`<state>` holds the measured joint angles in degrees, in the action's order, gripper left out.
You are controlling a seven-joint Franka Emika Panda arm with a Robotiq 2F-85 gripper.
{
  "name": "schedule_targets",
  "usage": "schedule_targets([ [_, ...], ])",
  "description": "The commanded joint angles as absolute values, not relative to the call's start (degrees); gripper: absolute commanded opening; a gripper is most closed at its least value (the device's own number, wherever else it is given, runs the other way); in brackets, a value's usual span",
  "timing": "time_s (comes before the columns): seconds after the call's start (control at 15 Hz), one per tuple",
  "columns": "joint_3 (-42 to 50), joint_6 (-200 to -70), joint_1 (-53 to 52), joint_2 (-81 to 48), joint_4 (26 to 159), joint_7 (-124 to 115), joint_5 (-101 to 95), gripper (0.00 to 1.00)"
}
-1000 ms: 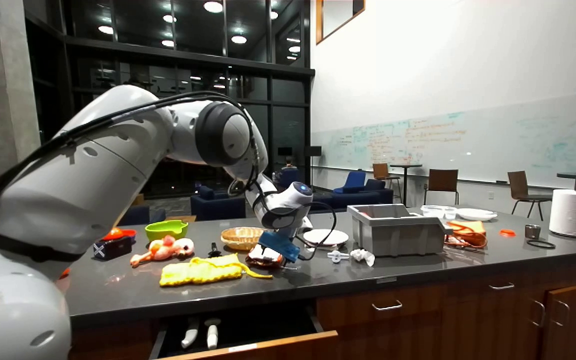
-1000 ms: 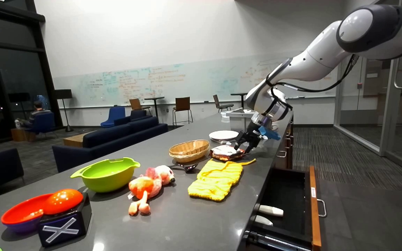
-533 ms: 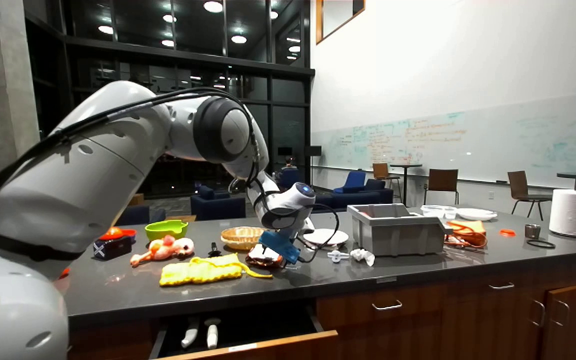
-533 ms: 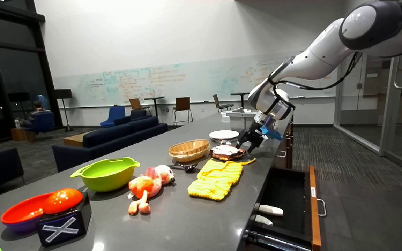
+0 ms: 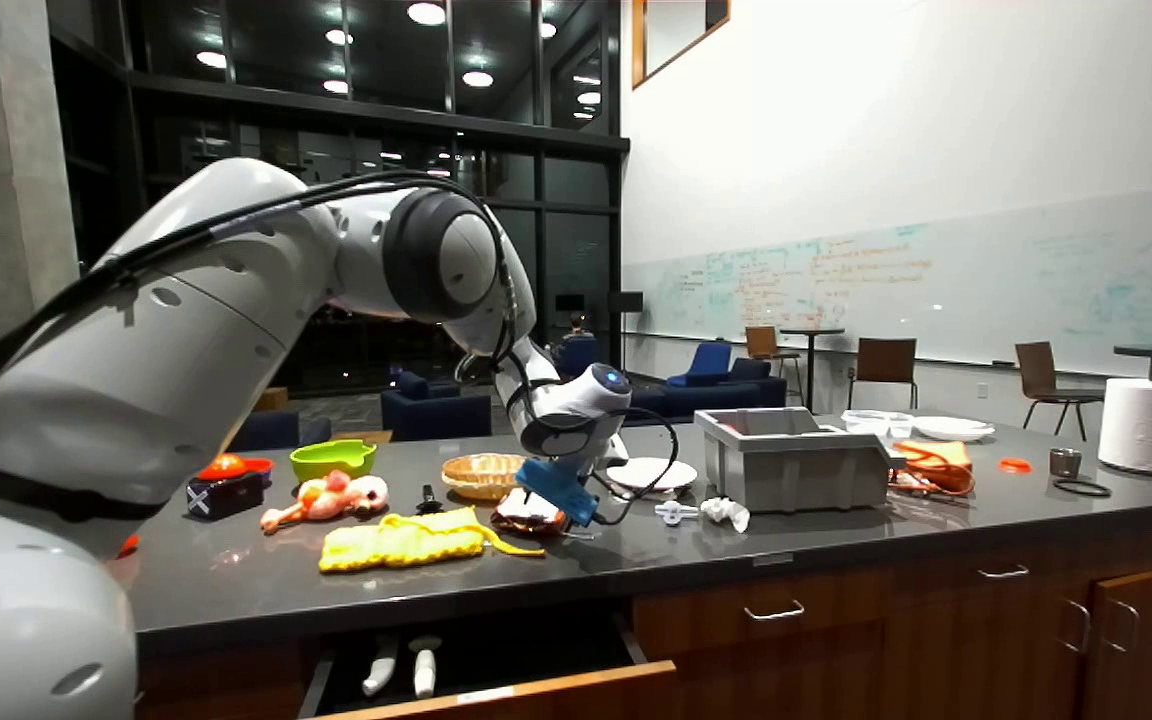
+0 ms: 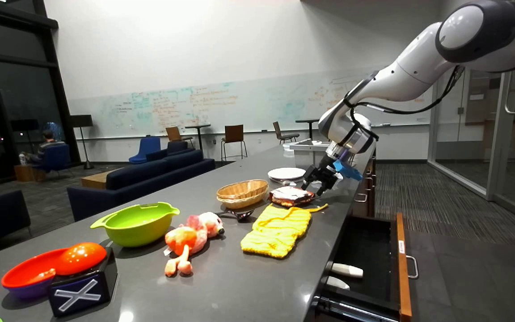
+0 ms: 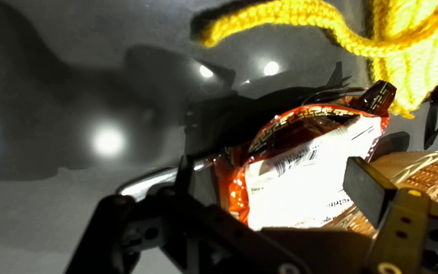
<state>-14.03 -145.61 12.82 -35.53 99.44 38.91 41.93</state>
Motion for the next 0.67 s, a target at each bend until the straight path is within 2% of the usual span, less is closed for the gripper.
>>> schedule_targets([
  [0.0,-14.3,-144.0,13.2,-33.3,101.5,39.3,43.2,1.00],
  [0.2,-14.3,-142.8,12.9,-33.9,101.1,39.2,43.3,1.00],
  [0.27,-14.3,-142.4,12.9,-34.3,100.7,39.4,43.4,0.96],
  [0.33,-14.2,-142.1,12.7,-34.1,100.8,39.3,43.5,0.79],
  [0.4,-14.2,-141.8,12.7,-34.0,100.9,39.3,43.6,0.72],
  [0.53,-14.1,-141.5,12.6,-34.1,100.8,39.4,43.7,0.66],
  [0.6,-14.0,-141.4,12.5,-33.8,100.9,39.4,43.7,0.57],
])
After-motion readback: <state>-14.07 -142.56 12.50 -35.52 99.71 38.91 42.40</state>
